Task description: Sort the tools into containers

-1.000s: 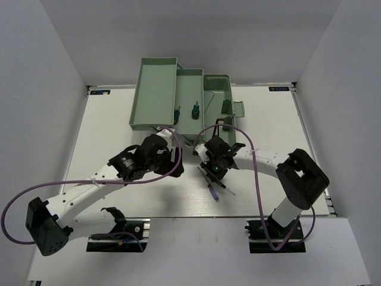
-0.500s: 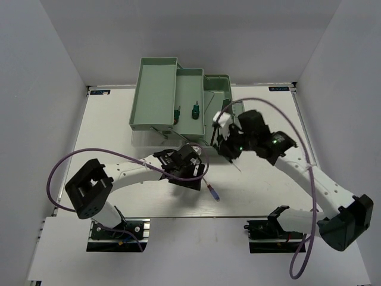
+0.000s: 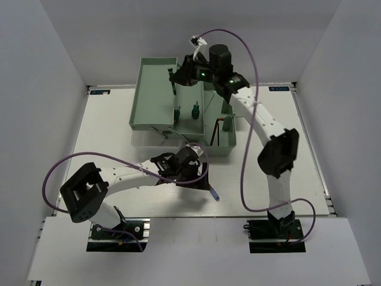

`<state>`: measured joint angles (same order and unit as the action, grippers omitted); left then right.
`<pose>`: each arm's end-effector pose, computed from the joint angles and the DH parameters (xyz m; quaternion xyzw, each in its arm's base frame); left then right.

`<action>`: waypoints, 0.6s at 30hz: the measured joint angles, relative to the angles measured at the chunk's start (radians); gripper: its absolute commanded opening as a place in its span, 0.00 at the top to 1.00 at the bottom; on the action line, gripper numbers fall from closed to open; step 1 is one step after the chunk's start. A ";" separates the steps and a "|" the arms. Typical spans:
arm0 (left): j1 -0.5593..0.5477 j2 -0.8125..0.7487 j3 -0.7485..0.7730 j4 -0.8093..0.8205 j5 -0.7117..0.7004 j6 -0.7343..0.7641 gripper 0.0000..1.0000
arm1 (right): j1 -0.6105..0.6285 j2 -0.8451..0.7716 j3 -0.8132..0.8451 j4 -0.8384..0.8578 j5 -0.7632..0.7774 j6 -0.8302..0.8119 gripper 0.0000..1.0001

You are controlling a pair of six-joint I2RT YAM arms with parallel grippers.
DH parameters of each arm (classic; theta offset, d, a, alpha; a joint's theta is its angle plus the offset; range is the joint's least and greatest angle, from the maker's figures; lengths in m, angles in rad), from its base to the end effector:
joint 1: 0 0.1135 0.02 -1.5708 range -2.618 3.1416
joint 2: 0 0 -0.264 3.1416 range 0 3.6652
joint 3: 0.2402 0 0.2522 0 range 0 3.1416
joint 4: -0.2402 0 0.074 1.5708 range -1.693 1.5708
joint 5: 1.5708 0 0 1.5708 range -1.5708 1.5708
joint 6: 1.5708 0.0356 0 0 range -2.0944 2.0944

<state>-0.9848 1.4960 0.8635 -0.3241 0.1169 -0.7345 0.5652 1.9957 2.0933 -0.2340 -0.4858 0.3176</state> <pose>0.1604 -0.2492 0.1910 0.1363 0.9419 -0.2650 0.1548 0.3891 0.2664 0.4233 -0.2472 0.7064 0.4364 0.4994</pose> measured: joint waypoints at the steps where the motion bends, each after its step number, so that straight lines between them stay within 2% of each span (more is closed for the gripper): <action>1: -0.003 -0.008 -0.005 0.002 0.000 -0.008 0.06 | 0.006 0.066 0.062 0.044 -0.021 0.066 1.00; 4: -0.016 -0.042 -0.029 0.011 -0.005 -0.036 0.05 | 0.033 0.207 0.194 0.130 -0.044 0.191 1.00; 7: -0.026 -0.058 -0.042 0.010 -0.007 -0.055 0.05 | 0.063 0.238 0.176 0.171 -0.046 0.241 0.98; 10: -0.035 -0.055 -0.040 0.006 -0.010 -0.067 0.04 | 0.085 0.237 0.115 0.206 -0.050 0.253 0.60; 11: -0.040 -0.048 -0.032 -0.005 -0.012 -0.069 0.04 | 0.090 0.237 0.099 0.208 -0.054 0.254 0.44; 14: -0.053 0.013 0.027 -0.042 -0.018 -0.071 0.04 | 0.089 0.237 0.068 0.209 -0.074 0.255 0.36; 18: -0.071 0.108 0.129 -0.090 -0.049 -0.072 0.04 | 0.053 0.193 0.005 0.232 -0.109 0.262 0.36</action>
<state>-1.0554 1.6035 0.9920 -0.4141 0.0677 -0.8066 0.6186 2.1883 2.0983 -0.0025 -0.5953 0.5797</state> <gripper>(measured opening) 0.958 0.635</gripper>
